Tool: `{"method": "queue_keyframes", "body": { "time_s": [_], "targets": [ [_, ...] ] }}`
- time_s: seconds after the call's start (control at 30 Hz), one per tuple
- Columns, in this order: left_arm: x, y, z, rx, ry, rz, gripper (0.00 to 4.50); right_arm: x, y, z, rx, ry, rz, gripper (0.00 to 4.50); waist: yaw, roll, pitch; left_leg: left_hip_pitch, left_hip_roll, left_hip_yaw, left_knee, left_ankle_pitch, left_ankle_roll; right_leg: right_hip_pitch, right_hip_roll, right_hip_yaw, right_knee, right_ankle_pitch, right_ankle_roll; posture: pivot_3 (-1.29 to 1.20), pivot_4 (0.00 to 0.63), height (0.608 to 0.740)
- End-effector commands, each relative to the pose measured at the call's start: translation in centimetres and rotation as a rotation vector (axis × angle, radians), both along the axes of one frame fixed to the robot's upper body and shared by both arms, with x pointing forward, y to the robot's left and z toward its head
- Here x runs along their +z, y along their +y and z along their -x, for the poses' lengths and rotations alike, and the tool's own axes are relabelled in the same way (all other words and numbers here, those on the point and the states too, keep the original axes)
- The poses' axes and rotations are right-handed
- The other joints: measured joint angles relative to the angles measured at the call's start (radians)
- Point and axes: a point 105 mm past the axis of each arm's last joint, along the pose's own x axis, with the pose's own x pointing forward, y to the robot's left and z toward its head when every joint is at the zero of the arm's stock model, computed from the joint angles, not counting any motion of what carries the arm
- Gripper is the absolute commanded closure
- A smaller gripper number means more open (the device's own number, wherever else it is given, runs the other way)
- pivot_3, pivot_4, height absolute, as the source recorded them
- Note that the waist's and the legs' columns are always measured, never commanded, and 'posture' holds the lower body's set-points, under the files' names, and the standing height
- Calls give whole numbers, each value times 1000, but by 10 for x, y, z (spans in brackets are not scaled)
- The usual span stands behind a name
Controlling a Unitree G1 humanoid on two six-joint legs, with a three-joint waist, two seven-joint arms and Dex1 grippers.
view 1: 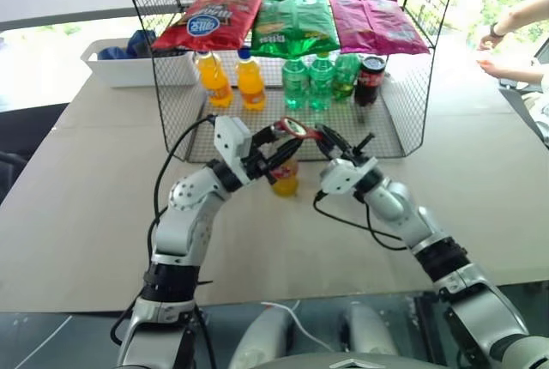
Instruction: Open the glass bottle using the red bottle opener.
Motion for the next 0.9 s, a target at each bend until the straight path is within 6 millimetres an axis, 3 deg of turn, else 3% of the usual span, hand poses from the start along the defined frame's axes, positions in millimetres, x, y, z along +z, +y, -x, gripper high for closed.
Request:
{"method": "queue_keyframes", "body": {
  "time_s": [0.03,0.17,0.3,0.57,0.9],
  "targets": [
    [-18,-10,0,-31,77,-29,2770,2,22,6,89,-35,6,4500,-1,0,0,0,0,0,0,0,0,0,0,0,0,0,0,0,150,740],
    [-20,-10,1,-32,80,-32,2770,1,38,13,219,53,-47,4500,1,0,0,0,0,0,-2,0,0,0,0,1,-1,0,0,0,150,740],
    [-21,-9,0,-28,83,-34,2770,-1,43,21,287,66,-37,4500,1,0,0,0,0,0,-2,0,0,0,0,1,-3,0,0,0,150,740],
    [-21,-10,0,-32,86,-35,2770,-10,31,21,292,58,33,4500,2,0,0,0,0,0,-3,0,0,0,1,1,-3,0,0,0,150,740],
    [-22,-11,-1,-37,88,-38,2770,-17,20,13,274,-50,249,4500,3,0,0,1,0,0,-4,0,0,0,0,1,-4,0,0,0,150,740]
  ]
}}
